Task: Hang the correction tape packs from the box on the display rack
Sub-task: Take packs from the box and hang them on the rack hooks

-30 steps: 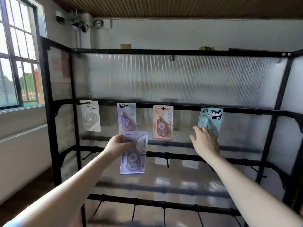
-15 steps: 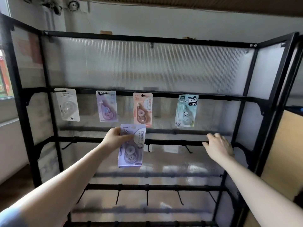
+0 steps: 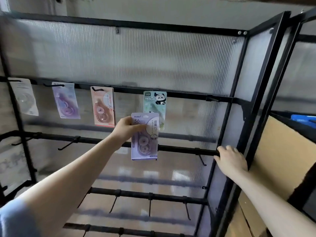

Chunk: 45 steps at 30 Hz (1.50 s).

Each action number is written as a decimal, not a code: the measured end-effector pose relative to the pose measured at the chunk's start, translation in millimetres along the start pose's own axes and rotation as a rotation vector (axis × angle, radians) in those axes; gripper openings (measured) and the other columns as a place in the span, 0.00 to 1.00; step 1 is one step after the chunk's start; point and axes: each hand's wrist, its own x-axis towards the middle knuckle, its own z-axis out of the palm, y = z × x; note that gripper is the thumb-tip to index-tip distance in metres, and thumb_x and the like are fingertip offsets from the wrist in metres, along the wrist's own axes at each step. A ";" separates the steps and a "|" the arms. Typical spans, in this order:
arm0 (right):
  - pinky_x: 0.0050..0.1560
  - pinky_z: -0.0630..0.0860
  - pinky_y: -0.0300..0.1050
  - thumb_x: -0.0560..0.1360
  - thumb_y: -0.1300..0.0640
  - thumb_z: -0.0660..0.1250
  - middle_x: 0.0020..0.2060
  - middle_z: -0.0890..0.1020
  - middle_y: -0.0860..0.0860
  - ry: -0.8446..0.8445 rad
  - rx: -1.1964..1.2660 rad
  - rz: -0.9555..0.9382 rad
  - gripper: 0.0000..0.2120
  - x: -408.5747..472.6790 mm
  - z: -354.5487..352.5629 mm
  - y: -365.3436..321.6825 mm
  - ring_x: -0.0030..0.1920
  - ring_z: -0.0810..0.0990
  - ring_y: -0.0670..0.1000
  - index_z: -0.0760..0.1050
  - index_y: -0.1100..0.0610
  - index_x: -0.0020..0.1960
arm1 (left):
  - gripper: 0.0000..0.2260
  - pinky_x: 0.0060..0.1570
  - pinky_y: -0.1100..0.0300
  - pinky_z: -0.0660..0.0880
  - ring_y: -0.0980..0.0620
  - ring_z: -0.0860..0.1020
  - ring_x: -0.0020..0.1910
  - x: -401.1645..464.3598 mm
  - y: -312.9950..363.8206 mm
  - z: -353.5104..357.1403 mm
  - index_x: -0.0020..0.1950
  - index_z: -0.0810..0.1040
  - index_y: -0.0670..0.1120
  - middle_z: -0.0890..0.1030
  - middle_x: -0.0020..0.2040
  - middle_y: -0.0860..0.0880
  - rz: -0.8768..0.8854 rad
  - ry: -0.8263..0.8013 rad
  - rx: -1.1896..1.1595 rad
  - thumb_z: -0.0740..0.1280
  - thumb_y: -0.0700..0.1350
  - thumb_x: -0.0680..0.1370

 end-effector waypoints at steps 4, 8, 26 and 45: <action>0.50 0.72 0.44 0.81 0.48 0.54 0.57 0.74 0.53 -0.022 0.047 -0.019 0.16 9.2 10.3 19.3 0.58 0.73 0.53 0.68 0.55 0.63 | 0.04 0.36 0.63 0.78 0.51 0.81 0.39 7.7 14.2 35.8 0.44 0.77 0.46 0.82 0.42 0.48 -0.004 -0.025 -0.034 0.71 0.38 0.75; 0.46 0.72 0.43 0.81 0.49 0.54 0.57 0.74 0.52 -0.018 0.099 -0.038 0.15 16.4 17.8 21.1 0.57 0.73 0.52 0.69 0.55 0.63 | 0.06 0.38 0.57 0.80 0.49 0.82 0.39 16.9 30.1 64.5 0.43 0.75 0.45 0.82 0.43 0.46 -0.016 -0.070 -0.052 0.72 0.42 0.75; 0.49 0.71 0.45 0.81 0.51 0.54 0.56 0.75 0.50 -0.026 0.137 -0.099 0.13 16.6 31.2 36.5 0.59 0.74 0.51 0.70 0.53 0.62 | 0.11 0.32 0.69 0.70 0.60 0.74 0.30 66.9 83.4 175.6 0.38 0.69 0.46 0.76 0.34 0.53 0.207 -0.238 -0.133 0.64 0.46 0.80; 0.53 0.73 0.43 0.81 0.50 0.56 0.58 0.75 0.49 0.005 0.169 -0.170 0.14 19.9 36.3 41.3 0.59 0.74 0.49 0.70 0.52 0.64 | 0.10 0.42 0.53 0.76 0.50 0.76 0.41 94.8 75.6 203.6 0.50 0.73 0.40 0.77 0.45 0.45 0.119 -0.167 -0.065 0.66 0.47 0.79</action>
